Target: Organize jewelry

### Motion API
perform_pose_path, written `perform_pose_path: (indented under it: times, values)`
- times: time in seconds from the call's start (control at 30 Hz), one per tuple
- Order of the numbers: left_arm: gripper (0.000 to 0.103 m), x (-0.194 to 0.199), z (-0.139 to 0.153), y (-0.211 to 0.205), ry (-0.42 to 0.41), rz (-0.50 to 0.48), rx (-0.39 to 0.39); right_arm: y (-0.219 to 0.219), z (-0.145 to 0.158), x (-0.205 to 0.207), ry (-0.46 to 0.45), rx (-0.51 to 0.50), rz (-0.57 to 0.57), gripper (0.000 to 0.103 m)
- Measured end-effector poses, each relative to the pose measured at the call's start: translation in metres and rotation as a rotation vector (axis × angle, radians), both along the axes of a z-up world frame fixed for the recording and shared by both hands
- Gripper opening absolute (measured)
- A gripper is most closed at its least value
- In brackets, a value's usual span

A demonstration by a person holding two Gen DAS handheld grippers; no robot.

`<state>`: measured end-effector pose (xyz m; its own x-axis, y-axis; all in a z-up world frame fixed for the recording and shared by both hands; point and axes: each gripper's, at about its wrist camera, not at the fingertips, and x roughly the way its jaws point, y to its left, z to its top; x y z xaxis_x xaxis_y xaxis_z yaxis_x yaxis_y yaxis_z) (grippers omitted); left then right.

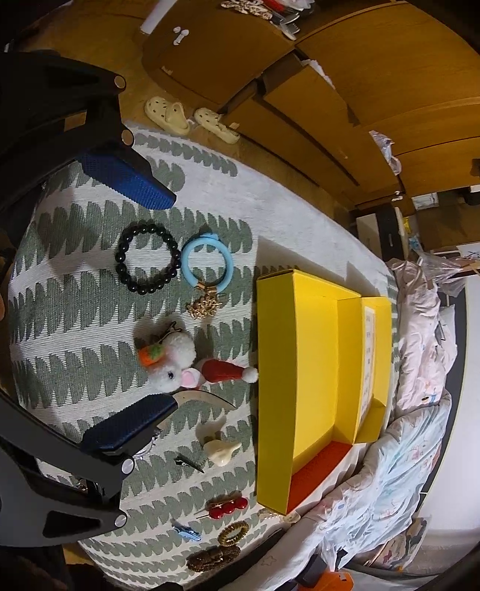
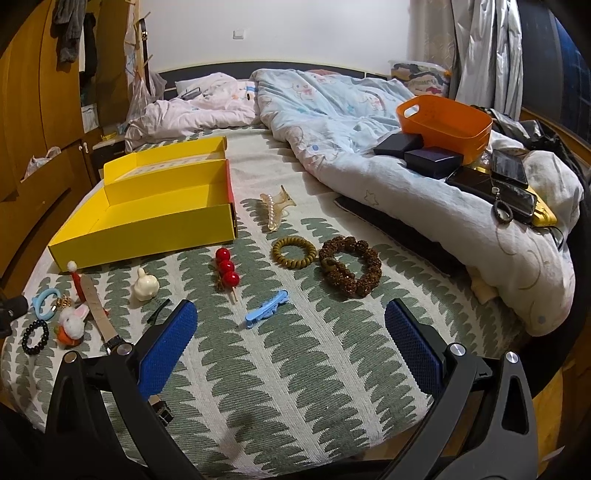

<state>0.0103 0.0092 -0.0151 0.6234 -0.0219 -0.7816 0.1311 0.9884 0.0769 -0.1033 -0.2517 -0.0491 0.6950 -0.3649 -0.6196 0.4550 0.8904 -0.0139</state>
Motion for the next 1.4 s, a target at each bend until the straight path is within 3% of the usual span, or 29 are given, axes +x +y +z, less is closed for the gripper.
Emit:
perform_pose_path:
  times: [0.27, 0.43, 0.57, 0.63, 0.83, 1.07, 1.23, 1.4]
  values:
    - [0.099, 0.011, -0.002, 0.027, 0.003, 0.065, 0.026, -0.005, 0.005, -0.006, -0.031, -0.002, 0.008, 0.1]
    - [0.099, 0.018, -0.007, 0.046, 0.032, 0.049, -0.028, -0.013, 0.003, -0.013, -0.03, 0.006, -0.018, 0.1]
    - [0.099, 0.014, -0.009, 0.056, 0.005, 0.062, -0.019, -0.02, 0.003, -0.015, -0.031, 0.022, -0.016, 0.1]
    - [0.099, 0.015, -0.011, 0.06, 0.014, 0.065, -0.009, -0.026, 0.001, -0.014, -0.009, 0.033, -0.032, 0.1]
    - [0.099, 0.025, -0.025, 0.072, 0.082, 0.01, -0.08, -0.037, 0.001, -0.009, 0.014, 0.059, -0.004, 0.1]
    - [0.099, 0.028, -0.027, 0.081, 0.074, 0.033, -0.047, -0.063, 0.015, -0.002, 0.066, 0.043, 0.021, 0.1]
    - [0.099, 0.031, -0.034, 0.074, 0.093, 0.007, -0.025, -0.093, 0.003, 0.018, 0.148, 0.156, 0.046, 0.1]
    - [0.099, 0.036, -0.037, 0.068, 0.114, -0.006, -0.006, -0.106, -0.003, 0.049, 0.205, 0.139, 0.075, 0.1]
